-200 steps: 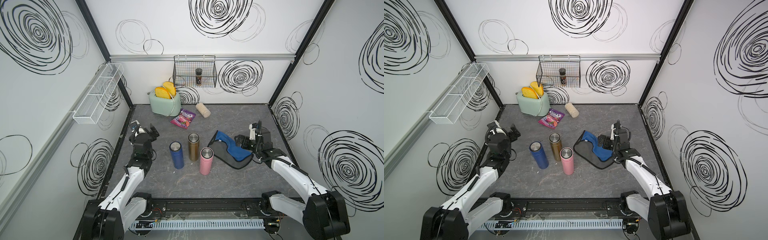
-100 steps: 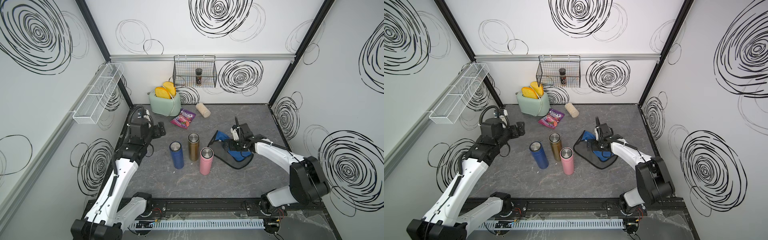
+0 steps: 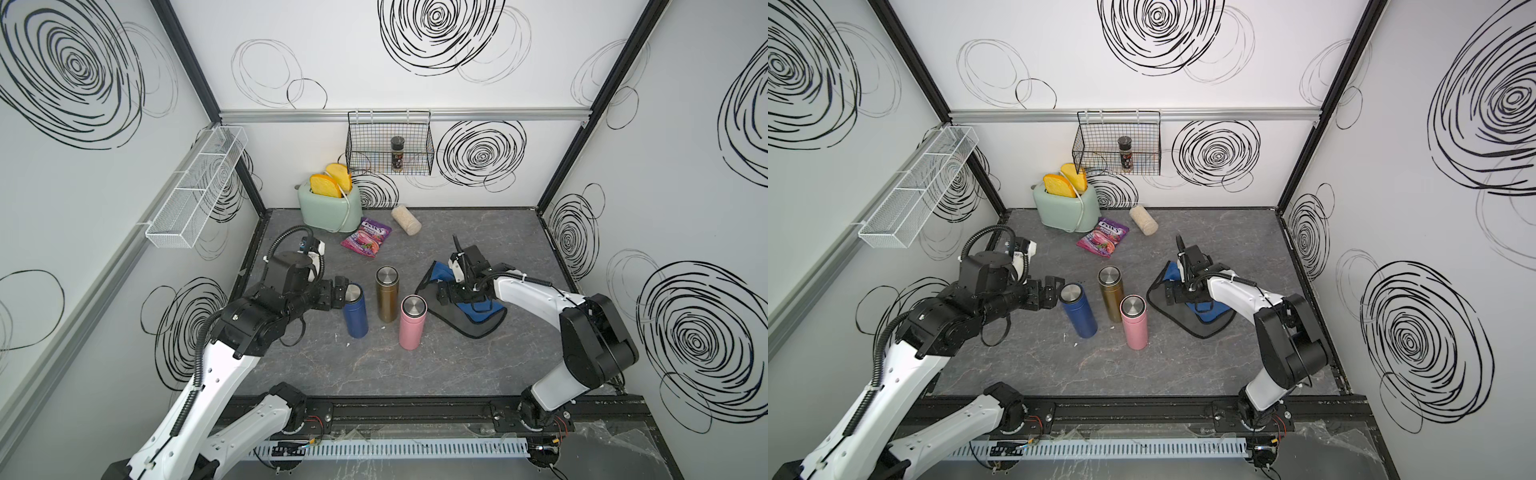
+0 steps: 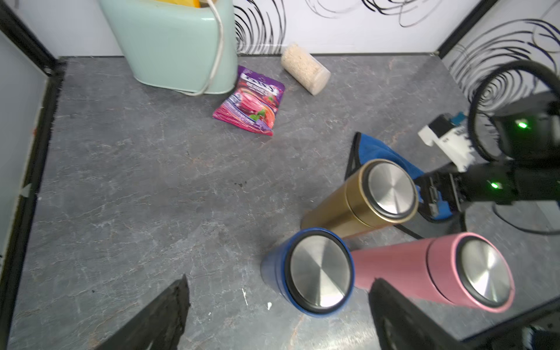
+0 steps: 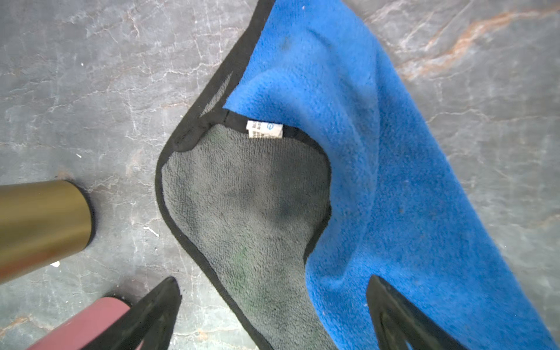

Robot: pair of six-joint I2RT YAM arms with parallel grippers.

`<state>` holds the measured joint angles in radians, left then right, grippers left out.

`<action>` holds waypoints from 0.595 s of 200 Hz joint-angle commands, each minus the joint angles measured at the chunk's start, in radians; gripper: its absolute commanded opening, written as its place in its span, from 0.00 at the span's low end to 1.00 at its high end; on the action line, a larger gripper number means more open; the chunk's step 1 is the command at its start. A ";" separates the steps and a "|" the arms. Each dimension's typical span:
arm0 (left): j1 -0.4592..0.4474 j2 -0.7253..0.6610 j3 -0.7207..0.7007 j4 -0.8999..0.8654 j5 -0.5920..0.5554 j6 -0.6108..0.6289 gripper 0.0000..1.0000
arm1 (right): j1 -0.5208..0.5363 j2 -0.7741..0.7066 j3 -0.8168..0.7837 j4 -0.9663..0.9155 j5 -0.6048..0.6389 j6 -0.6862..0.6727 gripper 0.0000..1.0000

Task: Wipe the surface of the thermos
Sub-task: Pick up the thermos from the center of the board.

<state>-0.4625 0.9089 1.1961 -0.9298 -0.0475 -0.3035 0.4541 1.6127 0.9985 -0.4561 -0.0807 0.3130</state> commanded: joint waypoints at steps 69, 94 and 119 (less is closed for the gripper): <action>-0.066 0.088 0.011 -0.083 0.058 0.024 0.97 | -0.002 0.031 -0.001 -0.019 -0.005 0.014 0.98; -0.074 0.104 -0.028 -0.008 0.065 0.025 0.97 | -0.022 0.037 -0.028 0.005 -0.008 0.012 0.98; -0.082 0.116 -0.079 0.062 0.076 0.013 0.97 | -0.055 0.042 -0.048 0.024 -0.028 0.014 0.98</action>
<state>-0.5350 1.0073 1.1622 -0.9634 0.0082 -0.2783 0.4290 1.6382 0.9745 -0.4412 -0.0959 0.3172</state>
